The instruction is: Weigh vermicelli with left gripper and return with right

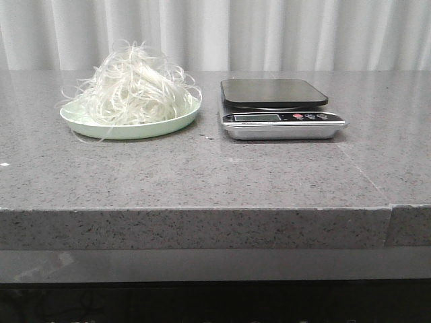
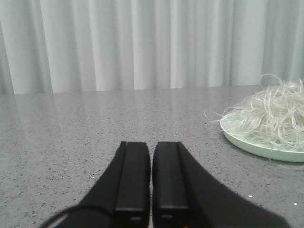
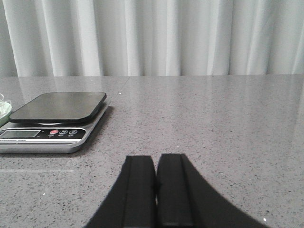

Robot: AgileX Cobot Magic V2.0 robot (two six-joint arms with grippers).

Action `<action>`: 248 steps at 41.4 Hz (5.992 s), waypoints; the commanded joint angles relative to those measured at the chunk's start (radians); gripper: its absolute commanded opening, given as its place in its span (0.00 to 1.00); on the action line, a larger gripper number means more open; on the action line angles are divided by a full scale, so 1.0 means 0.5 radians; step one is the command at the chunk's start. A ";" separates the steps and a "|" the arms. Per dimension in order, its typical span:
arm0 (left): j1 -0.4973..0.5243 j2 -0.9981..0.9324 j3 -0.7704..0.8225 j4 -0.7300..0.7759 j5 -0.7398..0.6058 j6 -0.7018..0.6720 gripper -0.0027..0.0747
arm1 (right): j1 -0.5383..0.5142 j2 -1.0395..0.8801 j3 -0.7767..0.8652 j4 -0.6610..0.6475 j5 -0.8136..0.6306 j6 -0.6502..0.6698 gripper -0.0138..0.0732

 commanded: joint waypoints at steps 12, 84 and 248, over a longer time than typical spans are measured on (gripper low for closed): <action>-0.001 -0.040 0.013 -0.017 -0.168 -0.020 0.22 | -0.013 -0.029 -0.015 -0.003 -0.170 -0.026 0.34; -0.001 1.168 -1.644 -0.018 0.823 -0.020 0.22 | -0.013 1.208 -1.641 -0.097 0.731 -0.026 0.34; -1.291 3.571 -3.837 -0.110 1.074 0.100 0.22 | -0.013 1.785 -1.639 -0.097 0.923 -0.026 0.82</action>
